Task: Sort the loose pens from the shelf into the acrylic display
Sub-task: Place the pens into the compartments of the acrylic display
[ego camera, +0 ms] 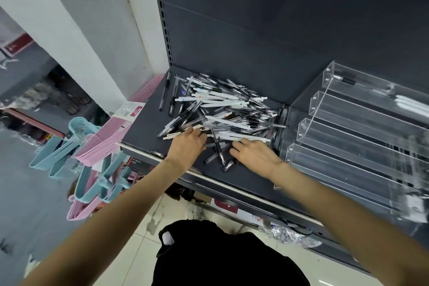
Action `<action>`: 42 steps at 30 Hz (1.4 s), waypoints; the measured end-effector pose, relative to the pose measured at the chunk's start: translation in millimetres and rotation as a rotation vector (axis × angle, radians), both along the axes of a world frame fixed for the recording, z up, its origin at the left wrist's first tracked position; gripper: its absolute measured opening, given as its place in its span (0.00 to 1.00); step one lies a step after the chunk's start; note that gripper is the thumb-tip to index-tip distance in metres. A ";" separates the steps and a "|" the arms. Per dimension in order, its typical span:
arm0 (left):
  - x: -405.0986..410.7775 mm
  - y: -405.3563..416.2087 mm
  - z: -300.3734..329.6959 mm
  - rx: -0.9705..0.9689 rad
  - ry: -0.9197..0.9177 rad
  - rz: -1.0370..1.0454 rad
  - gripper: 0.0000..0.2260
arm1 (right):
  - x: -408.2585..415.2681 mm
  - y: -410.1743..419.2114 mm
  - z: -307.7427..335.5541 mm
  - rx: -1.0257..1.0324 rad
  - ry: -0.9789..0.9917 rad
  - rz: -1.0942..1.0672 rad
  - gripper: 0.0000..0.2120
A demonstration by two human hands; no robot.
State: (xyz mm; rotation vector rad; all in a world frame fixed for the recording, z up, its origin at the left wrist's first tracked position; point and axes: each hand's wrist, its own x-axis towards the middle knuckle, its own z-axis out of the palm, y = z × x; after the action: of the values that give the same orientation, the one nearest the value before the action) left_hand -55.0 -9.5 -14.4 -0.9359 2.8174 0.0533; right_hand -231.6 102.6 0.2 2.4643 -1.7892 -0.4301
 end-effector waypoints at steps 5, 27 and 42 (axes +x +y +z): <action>-4.0 -5.9 15.3 -0.109 -0.110 -0.091 0.14 | -10.0 2.8 4.7 -0.113 -0.127 -0.071 0.18; -51.4 36.1 95.5 1.219 0.921 0.373 0.10 | -23.0 -1.1 95.5 -0.192 -1.584 -0.896 0.08; -15.3 66.2 75.8 1.702 1.237 0.589 0.13 | -9.9 -45.9 97.5 0.133 -1.400 -0.681 0.11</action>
State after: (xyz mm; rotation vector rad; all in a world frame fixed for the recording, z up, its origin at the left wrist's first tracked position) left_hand -70.3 56.7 61.4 -1.1134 1.4405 3.0946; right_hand -241.5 56.7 97.7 2.1548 -3.0090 1.6188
